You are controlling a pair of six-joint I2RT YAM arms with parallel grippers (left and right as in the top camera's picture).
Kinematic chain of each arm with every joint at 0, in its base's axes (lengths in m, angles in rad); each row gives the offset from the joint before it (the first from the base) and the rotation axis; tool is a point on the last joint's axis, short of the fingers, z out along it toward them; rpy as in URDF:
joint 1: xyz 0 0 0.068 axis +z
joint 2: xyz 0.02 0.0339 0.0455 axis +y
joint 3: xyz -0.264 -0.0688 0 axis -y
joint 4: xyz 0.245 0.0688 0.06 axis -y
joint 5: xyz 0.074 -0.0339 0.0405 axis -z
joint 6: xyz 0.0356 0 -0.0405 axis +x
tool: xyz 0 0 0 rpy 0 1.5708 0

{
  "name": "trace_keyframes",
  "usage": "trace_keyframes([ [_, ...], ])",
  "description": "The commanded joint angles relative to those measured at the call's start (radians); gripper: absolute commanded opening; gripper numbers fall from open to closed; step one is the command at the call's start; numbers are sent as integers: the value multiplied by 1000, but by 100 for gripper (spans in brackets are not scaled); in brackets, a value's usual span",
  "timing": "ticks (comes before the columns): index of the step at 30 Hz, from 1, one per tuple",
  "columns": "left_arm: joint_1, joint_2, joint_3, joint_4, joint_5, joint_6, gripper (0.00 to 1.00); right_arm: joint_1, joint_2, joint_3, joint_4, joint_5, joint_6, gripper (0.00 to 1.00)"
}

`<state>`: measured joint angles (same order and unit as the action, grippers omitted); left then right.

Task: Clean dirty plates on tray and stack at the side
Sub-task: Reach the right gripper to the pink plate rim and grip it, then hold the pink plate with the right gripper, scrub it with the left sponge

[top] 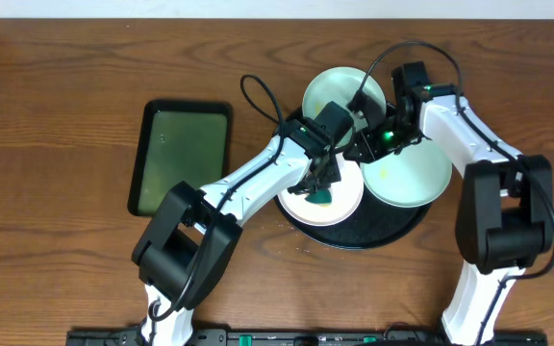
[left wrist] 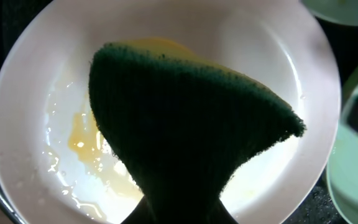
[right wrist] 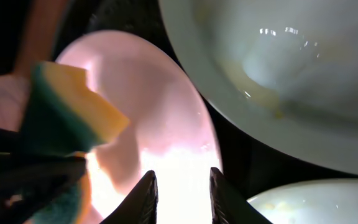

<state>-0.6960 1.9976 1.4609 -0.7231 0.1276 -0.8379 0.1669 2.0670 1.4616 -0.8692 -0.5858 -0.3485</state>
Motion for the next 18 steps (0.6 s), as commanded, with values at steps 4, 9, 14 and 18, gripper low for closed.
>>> trace_keyframes([
  [4,1,5,-1,4,-13,-3,11,32,43,14,21,110,-34,27],
  [9,1,6,-1,5,-13,-26,11,63,54,14,40,201,-33,30],
  [14,1,6,-2,24,-18,-32,11,87,54,14,48,276,-30,30],
  [18,1,6,-2,26,-18,-32,11,95,52,33,34,266,-30,29],
])
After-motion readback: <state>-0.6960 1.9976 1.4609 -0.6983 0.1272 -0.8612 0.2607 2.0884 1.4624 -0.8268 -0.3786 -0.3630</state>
